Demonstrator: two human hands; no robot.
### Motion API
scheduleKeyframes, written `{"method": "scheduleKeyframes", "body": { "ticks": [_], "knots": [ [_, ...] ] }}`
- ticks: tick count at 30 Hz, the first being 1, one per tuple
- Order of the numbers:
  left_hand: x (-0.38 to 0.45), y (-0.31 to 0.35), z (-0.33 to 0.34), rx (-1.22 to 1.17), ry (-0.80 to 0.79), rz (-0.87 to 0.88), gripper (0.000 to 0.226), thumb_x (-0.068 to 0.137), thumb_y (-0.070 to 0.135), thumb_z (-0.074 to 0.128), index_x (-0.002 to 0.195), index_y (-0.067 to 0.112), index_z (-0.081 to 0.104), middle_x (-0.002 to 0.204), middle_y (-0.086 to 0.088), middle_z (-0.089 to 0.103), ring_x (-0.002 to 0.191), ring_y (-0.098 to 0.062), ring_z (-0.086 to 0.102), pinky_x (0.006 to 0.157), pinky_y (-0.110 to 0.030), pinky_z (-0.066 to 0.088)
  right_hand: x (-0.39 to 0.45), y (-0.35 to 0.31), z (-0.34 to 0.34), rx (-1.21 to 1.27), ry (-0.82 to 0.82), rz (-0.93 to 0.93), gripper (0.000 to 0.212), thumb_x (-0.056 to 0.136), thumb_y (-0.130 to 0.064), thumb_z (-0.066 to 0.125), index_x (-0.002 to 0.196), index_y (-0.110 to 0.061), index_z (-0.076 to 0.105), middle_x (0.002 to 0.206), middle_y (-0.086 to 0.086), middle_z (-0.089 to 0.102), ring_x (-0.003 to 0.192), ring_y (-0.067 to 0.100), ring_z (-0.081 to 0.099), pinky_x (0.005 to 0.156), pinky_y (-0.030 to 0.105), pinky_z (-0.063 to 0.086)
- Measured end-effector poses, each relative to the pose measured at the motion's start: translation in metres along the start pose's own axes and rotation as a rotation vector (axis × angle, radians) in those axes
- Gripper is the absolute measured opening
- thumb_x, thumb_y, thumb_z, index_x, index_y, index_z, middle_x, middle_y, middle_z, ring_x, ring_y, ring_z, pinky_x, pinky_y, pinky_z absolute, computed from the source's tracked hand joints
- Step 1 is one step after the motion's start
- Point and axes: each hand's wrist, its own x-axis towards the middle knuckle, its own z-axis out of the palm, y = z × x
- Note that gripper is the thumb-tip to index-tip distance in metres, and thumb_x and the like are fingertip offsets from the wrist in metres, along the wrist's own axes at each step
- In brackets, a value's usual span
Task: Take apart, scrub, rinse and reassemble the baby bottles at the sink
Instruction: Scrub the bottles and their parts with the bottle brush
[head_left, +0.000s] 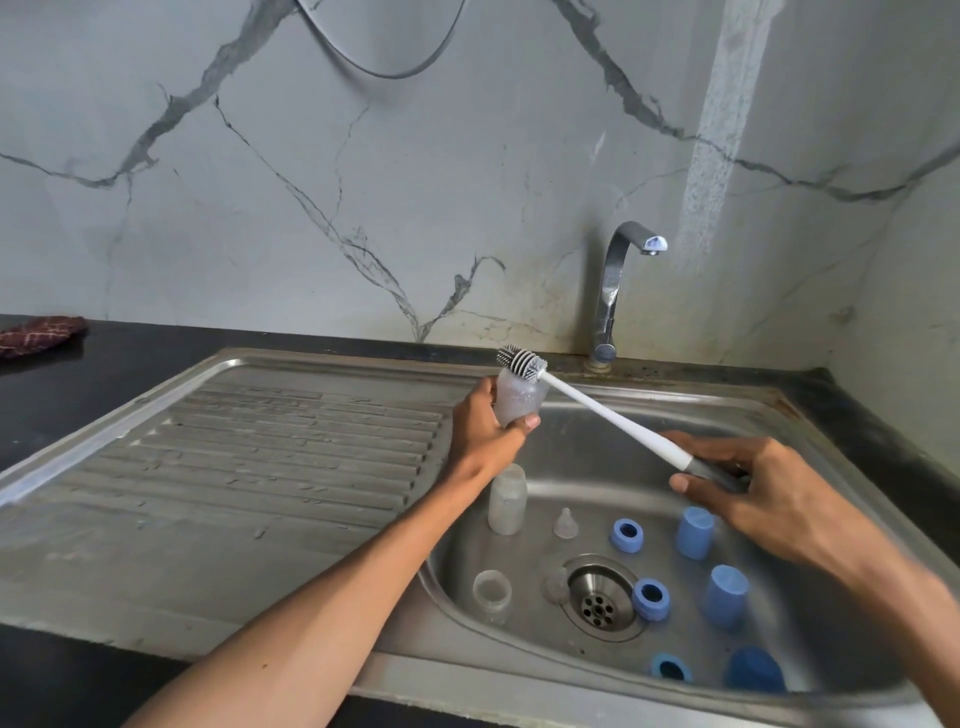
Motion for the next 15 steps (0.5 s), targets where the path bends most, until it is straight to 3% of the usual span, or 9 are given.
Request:
{"method": "scheduleKeyframes", "body": {
  "ticks": [4, 7, 10, 15],
  "knots": [
    [0.005, -0.002, -0.01, -0.008, 0.047, -0.005, 0.056, 0.061, 0.036, 0.079, 0.11, 0.012, 0.063, 0.101, -0.002, 0.073, 0.091, -0.02, 0.07, 0.081, -0.037, 0.057, -0.001, 0.002, -0.003, 0.014, 0.016, 0.009, 0.05, 0.087, -0.032, 0.073, 0.135, -0.039, 0.058, 0.117, -0.012, 0.071, 0.097, 0.011, 0.067, 0.083, 0.026, 0.051],
    [0.0, 0.0, -0.004, -0.004, -0.003, 0.035, 0.054, 0.064, 0.031, 0.079, 0.113, 0.013, 0.063, 0.103, -0.002, 0.073, 0.093, -0.02, 0.07, 0.083, -0.038, 0.057, -0.001, -0.001, 0.001, 0.026, 0.016, 0.015, 0.052, 0.088, -0.031, 0.072, 0.137, -0.035, 0.056, 0.124, -0.014, 0.066, 0.095, 0.006, 0.062, 0.081, 0.02, 0.044],
    [-0.003, 0.004, 0.001, -0.027, -0.03, 0.057, 0.054, 0.064, 0.031, 0.078, 0.113, 0.015, 0.062, 0.104, -0.002, 0.073, 0.094, -0.02, 0.07, 0.084, -0.039, 0.058, -0.001, -0.001, 0.0, 0.039, 0.031, 0.029, 0.051, 0.088, -0.031, 0.072, 0.136, -0.035, 0.056, 0.119, -0.011, 0.068, 0.093, 0.009, 0.063, 0.078, 0.022, 0.045],
    [0.005, -0.002, -0.01, -0.075, 0.049, -0.017, 0.053, 0.061, 0.035, 0.078, 0.108, 0.017, 0.063, 0.1, 0.001, 0.073, 0.09, -0.017, 0.07, 0.081, -0.042, 0.059, -0.002, -0.001, -0.002, 0.055, 0.011, 0.011, 0.051, 0.087, -0.033, 0.073, 0.135, -0.037, 0.058, 0.12, -0.016, 0.068, 0.101, 0.006, 0.063, 0.088, 0.025, 0.046]
  ]
}}
